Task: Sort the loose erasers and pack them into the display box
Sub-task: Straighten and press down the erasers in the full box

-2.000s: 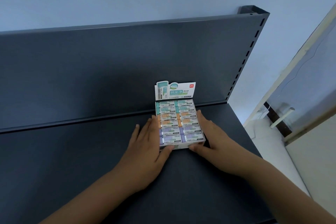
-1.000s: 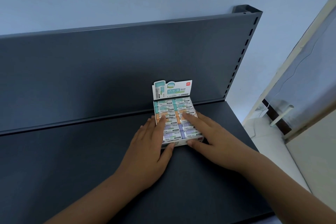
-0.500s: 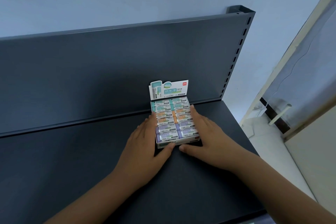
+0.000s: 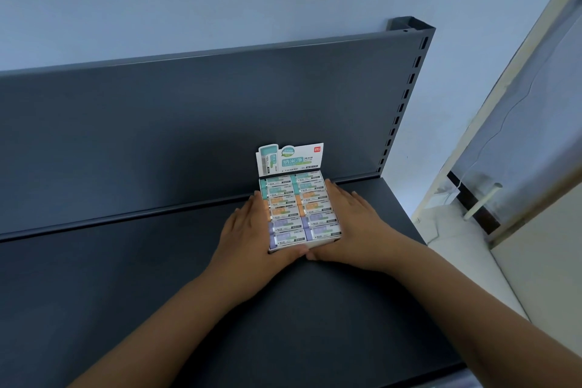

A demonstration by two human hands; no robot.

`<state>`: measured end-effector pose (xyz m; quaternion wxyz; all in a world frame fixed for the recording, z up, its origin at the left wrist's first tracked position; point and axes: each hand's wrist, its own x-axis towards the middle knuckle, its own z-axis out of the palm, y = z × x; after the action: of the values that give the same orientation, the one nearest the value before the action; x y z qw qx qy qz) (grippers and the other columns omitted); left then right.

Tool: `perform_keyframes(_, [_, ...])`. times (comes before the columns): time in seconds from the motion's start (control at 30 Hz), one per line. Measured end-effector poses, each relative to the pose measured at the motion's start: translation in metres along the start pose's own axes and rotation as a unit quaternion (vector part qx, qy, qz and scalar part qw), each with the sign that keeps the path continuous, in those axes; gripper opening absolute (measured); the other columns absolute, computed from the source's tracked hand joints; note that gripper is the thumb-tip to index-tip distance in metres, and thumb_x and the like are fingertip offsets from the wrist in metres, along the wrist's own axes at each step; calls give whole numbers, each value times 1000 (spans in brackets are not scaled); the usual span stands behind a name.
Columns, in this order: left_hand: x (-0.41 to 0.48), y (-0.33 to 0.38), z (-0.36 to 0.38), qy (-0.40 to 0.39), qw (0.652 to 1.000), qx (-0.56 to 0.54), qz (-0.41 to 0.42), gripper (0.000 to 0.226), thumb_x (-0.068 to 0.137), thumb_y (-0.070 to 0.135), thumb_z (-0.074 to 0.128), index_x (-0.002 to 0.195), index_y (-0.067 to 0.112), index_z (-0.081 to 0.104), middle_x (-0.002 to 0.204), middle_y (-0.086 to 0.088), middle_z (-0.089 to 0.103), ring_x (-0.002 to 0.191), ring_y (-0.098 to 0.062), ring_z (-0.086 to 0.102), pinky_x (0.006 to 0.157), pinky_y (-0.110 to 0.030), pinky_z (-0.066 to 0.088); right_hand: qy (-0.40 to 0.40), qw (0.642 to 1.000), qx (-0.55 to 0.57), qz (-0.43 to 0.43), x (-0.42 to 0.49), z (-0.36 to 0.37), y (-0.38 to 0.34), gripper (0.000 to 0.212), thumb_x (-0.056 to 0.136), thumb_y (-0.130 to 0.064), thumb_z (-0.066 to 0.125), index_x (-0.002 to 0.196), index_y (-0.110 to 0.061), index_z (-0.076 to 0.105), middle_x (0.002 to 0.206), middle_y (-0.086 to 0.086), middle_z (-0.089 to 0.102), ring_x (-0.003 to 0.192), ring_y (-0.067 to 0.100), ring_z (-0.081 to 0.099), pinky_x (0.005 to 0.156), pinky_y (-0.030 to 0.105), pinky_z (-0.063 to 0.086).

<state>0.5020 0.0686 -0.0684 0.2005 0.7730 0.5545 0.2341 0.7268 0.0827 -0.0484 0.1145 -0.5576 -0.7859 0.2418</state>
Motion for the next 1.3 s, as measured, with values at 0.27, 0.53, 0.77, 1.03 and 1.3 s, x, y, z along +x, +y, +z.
perform_keyframes(0.27, [-1, 8, -6, 14, 998, -59, -5, 71, 76, 76, 60, 136, 49, 35, 128, 29, 52, 119, 5, 48, 107, -40, 39, -6, 996, 82, 34, -4, 1, -11, 135, 61, -62, 80, 156, -35, -12, 164, -11, 18, 151, 9, 16, 125, 41, 12])
perform_keyframes(0.53, [7, 27, 8, 26, 909, -405, -97, 54, 91, 68, 42, 142, 51, 38, 142, 21, 53, 143, -15, 38, 118, -50, 27, 75, 883, 463, 10, -12, 2, -40, 46, 99, -5, 56, 120, -43, 44, 108, -35, 68, 106, -12, 62, 85, 7, 46])
perform_keyframes(0.77, [6, 34, 9, 33, 915, -388, -105, 55, 94, 63, 38, 147, 49, 32, 147, 18, 49, 144, -17, 36, 120, -51, 23, 103, 877, 470, 1, -9, 11, -43, 51, 98, 0, 54, 137, -32, 45, 126, -15, 67, 119, 5, 61, 91, 12, 47])
perform_keyframes(1.03, [-19, 8, -2, -47, 995, -58, -65, 64, 95, 62, 25, 154, 42, 7, 165, 19, 8, 152, -3, -8, 124, -38, -12, -20, 989, 145, -4, -28, -10, -16, 76, 92, -37, 63, 139, -68, 12, 145, -41, 34, 137, -21, 21, 122, 30, -5])
perform_keyframes(1.3, [-29, 12, 5, -48, 997, 46, -41, 83, 97, 65, 25, 158, 23, -13, 168, 9, -5, 151, -3, -12, 126, -35, -1, -46, 999, 16, 4, -34, -2, -4, 84, 102, -43, 48, 155, -39, -17, 160, -27, -10, 129, -26, -21, 97, -2, -18])
